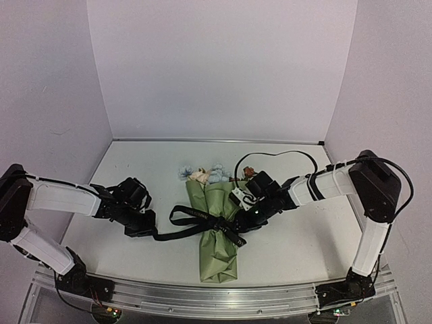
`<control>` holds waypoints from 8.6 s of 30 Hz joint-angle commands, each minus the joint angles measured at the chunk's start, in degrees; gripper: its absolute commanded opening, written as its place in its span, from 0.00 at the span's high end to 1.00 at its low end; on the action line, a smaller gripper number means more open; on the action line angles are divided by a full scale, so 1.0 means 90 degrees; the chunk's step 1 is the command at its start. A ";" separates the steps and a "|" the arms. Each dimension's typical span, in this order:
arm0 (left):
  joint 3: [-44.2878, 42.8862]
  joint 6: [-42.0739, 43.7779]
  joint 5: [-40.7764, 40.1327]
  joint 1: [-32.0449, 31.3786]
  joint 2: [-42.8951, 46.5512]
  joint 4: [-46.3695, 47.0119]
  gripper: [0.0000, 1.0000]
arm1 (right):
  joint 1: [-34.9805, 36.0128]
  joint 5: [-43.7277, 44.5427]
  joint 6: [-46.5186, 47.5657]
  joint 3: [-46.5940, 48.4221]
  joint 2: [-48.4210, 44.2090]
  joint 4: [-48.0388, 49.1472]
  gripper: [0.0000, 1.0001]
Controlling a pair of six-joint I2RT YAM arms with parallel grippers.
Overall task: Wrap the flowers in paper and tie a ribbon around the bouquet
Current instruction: Adjust the half-tied ribbon on the folded bouquet, then tie the half-tied ribbon around the folded bouquet.
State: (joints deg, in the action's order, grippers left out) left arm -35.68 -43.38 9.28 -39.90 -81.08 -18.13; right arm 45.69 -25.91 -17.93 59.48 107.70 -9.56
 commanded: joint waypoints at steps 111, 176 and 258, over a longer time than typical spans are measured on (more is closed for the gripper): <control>-0.2302 0.0193 -0.0250 -0.0688 -0.1645 0.0950 1.00 | 0.0876 0.1451 0.0810 0.1367 -0.0531 -0.1652 0.52; -0.1823 0.0171 -0.0205 -0.0674 -0.0877 0.0954 1.00 | 0.1507 0.1970 0.0487 0.1619 -0.0351 -0.2431 0.82; -0.2281 -0.1385 0.0900 -0.0404 -0.1373 0.1416 0.40 | 0.1537 0.3001 -0.0190 0.0980 -0.1181 -0.3036 1.00</control>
State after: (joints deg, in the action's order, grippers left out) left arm -59.54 -47.07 14.53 -42.00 -94.86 -13.16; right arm 59.70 0.21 -20.57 66.41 98.87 -35.88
